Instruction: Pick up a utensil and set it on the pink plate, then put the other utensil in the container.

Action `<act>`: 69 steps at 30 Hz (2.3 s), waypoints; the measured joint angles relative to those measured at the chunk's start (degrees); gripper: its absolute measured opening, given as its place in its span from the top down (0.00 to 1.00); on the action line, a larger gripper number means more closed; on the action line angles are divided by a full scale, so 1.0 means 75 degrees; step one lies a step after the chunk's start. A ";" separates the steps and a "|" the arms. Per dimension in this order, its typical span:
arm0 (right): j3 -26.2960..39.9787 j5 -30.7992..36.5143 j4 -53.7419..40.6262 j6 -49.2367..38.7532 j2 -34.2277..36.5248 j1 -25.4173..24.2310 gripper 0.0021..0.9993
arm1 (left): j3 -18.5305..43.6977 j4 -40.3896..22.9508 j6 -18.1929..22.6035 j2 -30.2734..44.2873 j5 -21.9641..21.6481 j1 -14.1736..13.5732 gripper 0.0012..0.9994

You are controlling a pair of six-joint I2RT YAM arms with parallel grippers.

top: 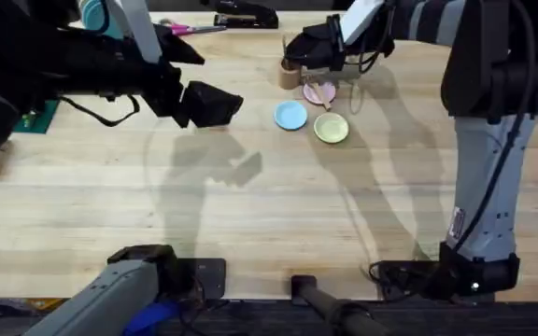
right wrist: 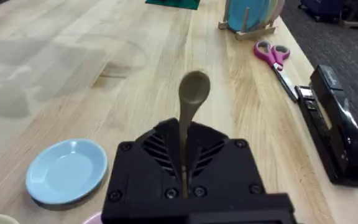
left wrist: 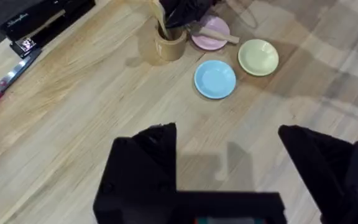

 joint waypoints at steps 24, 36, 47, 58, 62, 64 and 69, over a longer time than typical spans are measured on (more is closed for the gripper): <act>0.0000 0.0020 -0.0012 0.0059 -0.0007 0.0000 0.00 | 0.0000 0.0000 0.0000 -0.0002 0.0000 0.0000 0.00; 0.0000 0.1346 -0.2133 0.0676 -0.1728 0.0000 0.00 | 0.0000 0.0000 0.0000 0.0000 0.0000 0.0000 0.00; 0.0009 0.2698 -0.4507 0.0793 -0.3150 -0.0002 0.00 | 0.0000 0.0000 0.0000 0.0000 0.0000 0.0000 0.00; 0.0009 0.4179 -0.6159 0.2396 -0.4579 0.0064 0.00 | 0.0000 0.0000 0.0000 0.0000 0.0000 0.0000 0.00; -0.0113 0.4829 -0.6249 0.3216 -0.5019 0.0117 0.00 | 0.0000 0.0000 0.0000 0.0000 0.0000 0.0000 0.00; -0.0495 0.5213 -0.6012 0.3649 -0.5340 0.0128 0.00 | 0.0000 0.0000 0.0000 0.0000 0.0000 0.0000 0.00; -0.2172 0.6142 -0.4840 0.4646 -0.6479 0.0140 0.00 | 0.0000 0.0000 0.0000 0.0000 0.0000 0.0000 0.00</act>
